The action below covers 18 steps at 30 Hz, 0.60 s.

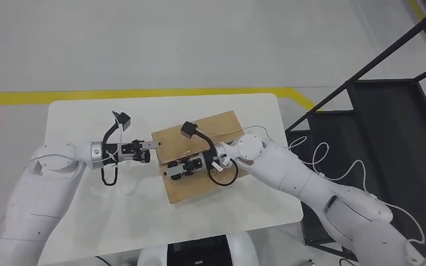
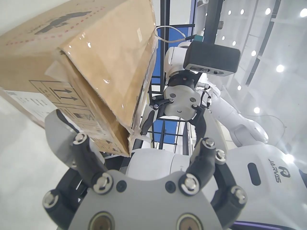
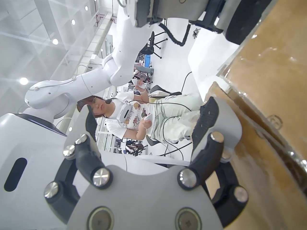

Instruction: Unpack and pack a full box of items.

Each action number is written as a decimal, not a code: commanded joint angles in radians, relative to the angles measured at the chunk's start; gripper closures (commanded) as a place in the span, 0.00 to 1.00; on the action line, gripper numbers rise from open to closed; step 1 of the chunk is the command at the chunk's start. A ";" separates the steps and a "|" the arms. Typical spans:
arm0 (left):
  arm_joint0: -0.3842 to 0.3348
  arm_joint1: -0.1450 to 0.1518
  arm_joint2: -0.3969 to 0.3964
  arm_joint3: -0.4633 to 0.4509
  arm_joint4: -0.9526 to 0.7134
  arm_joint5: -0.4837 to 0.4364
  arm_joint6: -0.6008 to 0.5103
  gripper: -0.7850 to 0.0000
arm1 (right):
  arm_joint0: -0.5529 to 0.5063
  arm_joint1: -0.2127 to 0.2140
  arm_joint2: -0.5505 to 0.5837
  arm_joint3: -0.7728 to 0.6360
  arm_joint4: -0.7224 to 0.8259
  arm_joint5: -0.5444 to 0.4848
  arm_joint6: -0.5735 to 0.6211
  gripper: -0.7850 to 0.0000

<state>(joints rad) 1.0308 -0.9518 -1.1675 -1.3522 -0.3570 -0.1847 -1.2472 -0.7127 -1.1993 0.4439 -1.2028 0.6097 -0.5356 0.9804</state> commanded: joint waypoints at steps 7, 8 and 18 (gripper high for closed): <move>-0.027 -0.007 0.020 0.012 -0.002 0.008 0.024 0.00 | -0.002 -0.047 -0.016 0.019 -0.017 0.009 -0.024 0.00; -0.032 -0.008 0.022 0.021 -0.001 0.005 0.023 0.00 | 0.000 -0.053 -0.016 0.026 -0.023 0.010 -0.026 0.00; -0.050 -0.012 0.035 0.074 -0.007 -0.011 -0.004 0.00 | -0.005 -0.082 0.018 0.017 0.015 -0.037 0.033 0.00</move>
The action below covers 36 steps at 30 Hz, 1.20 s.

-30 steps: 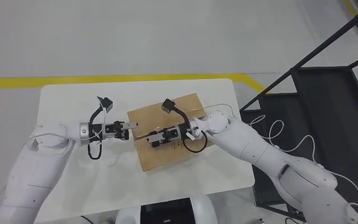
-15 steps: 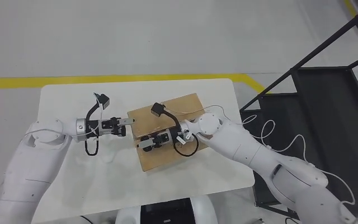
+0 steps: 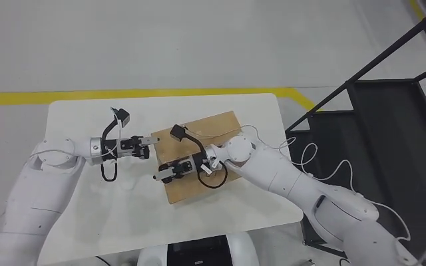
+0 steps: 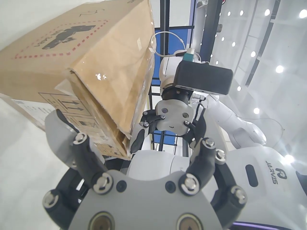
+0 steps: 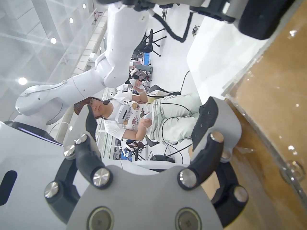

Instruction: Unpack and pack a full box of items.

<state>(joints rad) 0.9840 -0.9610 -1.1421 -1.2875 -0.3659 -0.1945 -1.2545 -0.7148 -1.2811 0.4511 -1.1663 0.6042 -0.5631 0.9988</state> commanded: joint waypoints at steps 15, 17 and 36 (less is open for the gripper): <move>-0.079 -0.029 0.071 0.091 -0.013 -0.020 0.017 0.00 | -0.044 -0.007 0.078 -0.005 -0.027 0.032 -0.015 0.00; -0.073 -0.027 0.061 0.085 -0.007 -0.021 0.023 0.00 | -0.042 -0.015 0.074 0.016 -0.043 0.034 -0.028 0.00; 0.115 0.018 -0.122 -0.051 -0.041 -0.041 0.123 0.00 | -0.010 -0.078 0.096 0.159 -0.069 -0.043 -0.024 0.00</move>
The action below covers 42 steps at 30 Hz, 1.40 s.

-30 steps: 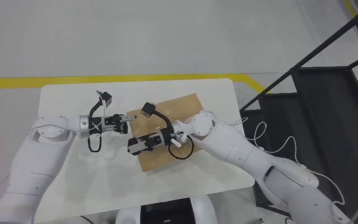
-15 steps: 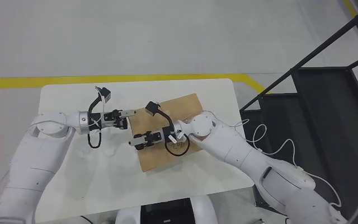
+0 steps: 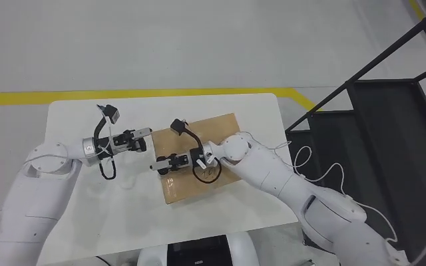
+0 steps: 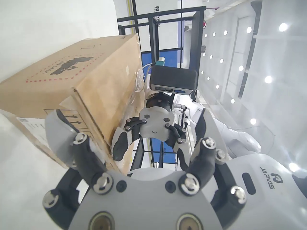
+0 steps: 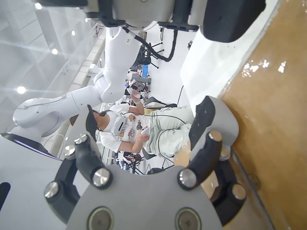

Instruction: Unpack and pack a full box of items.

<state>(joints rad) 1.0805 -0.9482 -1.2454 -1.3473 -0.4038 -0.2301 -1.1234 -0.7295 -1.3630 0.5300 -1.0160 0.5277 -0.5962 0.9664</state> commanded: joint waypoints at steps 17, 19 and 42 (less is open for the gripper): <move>0.210 0.033 -0.147 -0.127 -0.065 -0.044 -0.022 0.00 | -0.073 0.059 0.197 -0.165 0.082 -0.035 0.177 0.00; 0.210 0.033 -0.147 -0.127 -0.065 -0.044 -0.022 0.00 | -0.089 0.070 0.213 -0.187 0.084 -0.014 0.218 0.00; 0.388 0.051 -0.386 -0.175 -0.138 -0.136 0.155 0.00 | -0.089 0.070 0.213 -0.187 0.084 -0.014 0.218 0.00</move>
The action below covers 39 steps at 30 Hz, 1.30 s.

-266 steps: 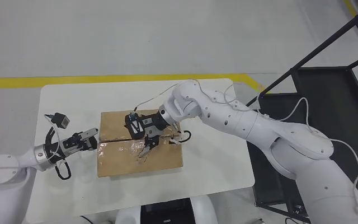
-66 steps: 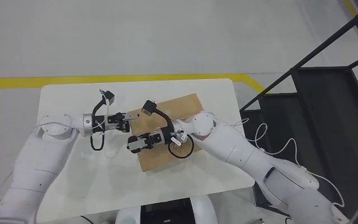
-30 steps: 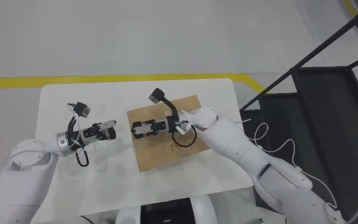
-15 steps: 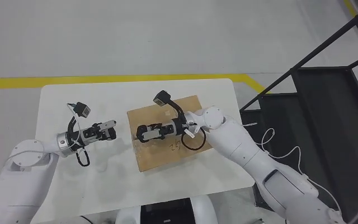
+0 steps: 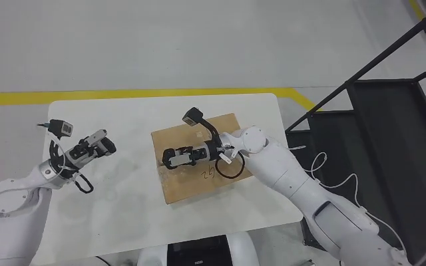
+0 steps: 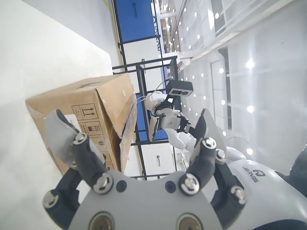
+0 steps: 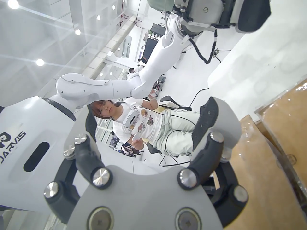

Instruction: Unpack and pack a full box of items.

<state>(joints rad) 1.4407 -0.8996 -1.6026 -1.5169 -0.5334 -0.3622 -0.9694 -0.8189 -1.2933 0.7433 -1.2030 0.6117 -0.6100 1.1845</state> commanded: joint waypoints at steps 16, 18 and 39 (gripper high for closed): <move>0.130 0.007 -0.126 -0.037 -0.054 -0.025 0.012 0.00 | -0.008 -0.010 -0.028 -0.056 -0.161 0.223 -0.192 0.00; 0.130 0.007 -0.126 -0.037 -0.054 -0.025 0.012 0.00 | -0.003 -0.015 -0.037 -0.055 -0.171 0.252 -0.200 0.00; 0.130 0.007 -0.126 -0.037 -0.054 -0.025 0.012 0.00 | 0.037 -0.081 -0.103 0.053 -0.174 0.315 -0.224 0.00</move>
<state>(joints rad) 1.5703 -0.8930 -1.7287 -1.5541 -0.5870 -0.3875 -0.9569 -0.7731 -1.3753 0.6265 -1.1398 0.3983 -0.2714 0.9420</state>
